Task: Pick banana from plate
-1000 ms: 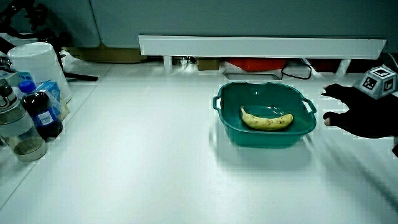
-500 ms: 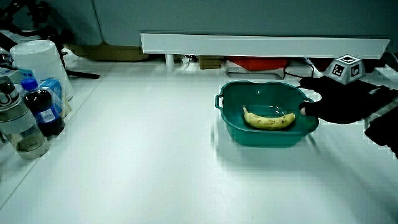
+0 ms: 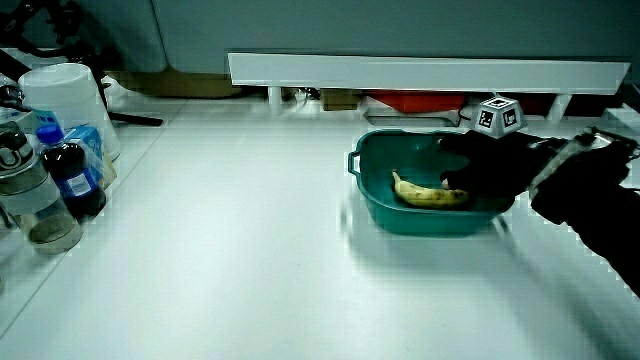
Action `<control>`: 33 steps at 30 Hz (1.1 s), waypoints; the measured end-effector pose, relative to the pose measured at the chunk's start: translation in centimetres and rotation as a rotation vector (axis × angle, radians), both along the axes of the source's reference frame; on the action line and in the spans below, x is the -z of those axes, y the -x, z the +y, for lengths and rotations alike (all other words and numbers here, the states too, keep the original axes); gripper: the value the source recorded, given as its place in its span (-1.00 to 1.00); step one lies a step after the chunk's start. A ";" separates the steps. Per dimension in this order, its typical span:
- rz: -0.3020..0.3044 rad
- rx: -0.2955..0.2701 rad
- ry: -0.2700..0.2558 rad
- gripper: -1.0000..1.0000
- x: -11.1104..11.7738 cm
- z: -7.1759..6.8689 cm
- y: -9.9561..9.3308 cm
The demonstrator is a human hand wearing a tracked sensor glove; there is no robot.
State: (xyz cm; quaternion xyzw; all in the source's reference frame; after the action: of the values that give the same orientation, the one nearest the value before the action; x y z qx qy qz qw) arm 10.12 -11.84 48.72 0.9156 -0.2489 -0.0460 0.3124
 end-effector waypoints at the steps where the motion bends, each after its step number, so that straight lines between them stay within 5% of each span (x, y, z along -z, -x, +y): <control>1: 0.003 -0.004 -0.008 0.00 -0.3 0.0 0.1; 27: 0.136 0.057 0.140 0.00 -6.1 0.6 2.2; 29: 0.149 0.053 0.109 0.11 -6.0 0.7 2.2; 33: 0.154 0.051 0.141 0.33 -6.6 0.6 2.1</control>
State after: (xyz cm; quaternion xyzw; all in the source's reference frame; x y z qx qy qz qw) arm 8.05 -11.22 55.30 0.8785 -0.2500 -0.1066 0.3929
